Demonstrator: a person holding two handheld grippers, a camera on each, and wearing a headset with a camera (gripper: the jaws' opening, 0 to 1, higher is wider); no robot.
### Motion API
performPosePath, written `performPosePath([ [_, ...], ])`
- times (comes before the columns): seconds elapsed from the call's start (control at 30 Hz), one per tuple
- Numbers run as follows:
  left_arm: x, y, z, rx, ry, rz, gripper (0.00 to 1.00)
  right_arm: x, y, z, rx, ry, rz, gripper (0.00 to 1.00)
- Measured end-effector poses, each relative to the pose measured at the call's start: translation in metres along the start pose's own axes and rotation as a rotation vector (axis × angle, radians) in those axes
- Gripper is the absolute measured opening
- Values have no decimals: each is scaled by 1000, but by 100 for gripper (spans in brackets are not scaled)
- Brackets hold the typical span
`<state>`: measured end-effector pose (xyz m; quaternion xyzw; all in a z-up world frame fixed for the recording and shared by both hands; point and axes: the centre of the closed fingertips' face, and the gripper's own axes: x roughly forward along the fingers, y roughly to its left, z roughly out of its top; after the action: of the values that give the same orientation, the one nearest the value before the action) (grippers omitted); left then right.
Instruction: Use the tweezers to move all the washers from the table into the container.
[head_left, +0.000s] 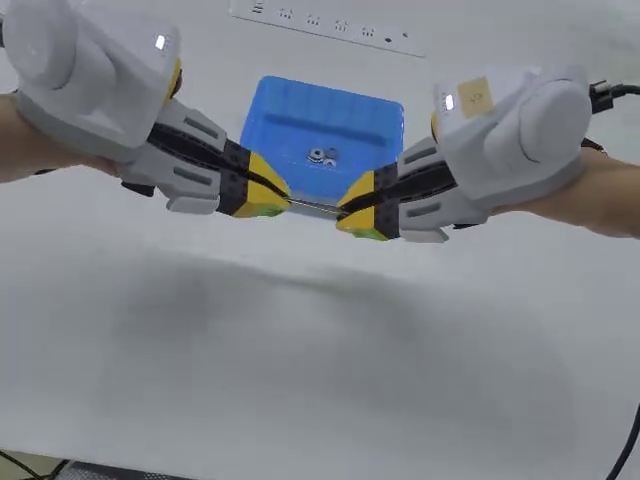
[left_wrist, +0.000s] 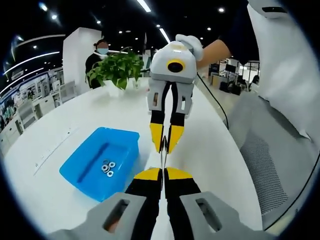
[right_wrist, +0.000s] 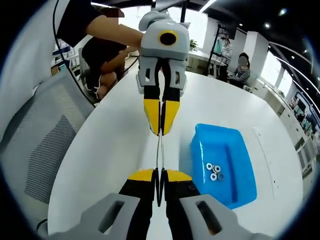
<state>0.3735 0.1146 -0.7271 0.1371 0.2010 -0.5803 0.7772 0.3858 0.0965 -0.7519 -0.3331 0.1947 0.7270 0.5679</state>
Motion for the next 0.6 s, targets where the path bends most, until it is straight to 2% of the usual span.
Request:
performPosePath([
  [0.17,9,3,-15,-38,9,-1,6,14,-3,-16,5,40,6,8],
  [0.23,7,1,-15,-50,17,-2,6,18,-4,-21,11,53,7,8],
  [0.5,13,-3,-30,-84,63,-6,6,28,-5,-32,25,90,12,8],
  [0.53,12,-3,-31,-86,66,-7,6,29,-5,-33,27,92,12,8],
  [0.57,7,-5,-27,-86,70,-8,6,29,-4,-34,28,93,10,8],
  [0.6,-3,-8,-18,-84,74,-8,6,30,-4,-34,30,94,9,8],
])
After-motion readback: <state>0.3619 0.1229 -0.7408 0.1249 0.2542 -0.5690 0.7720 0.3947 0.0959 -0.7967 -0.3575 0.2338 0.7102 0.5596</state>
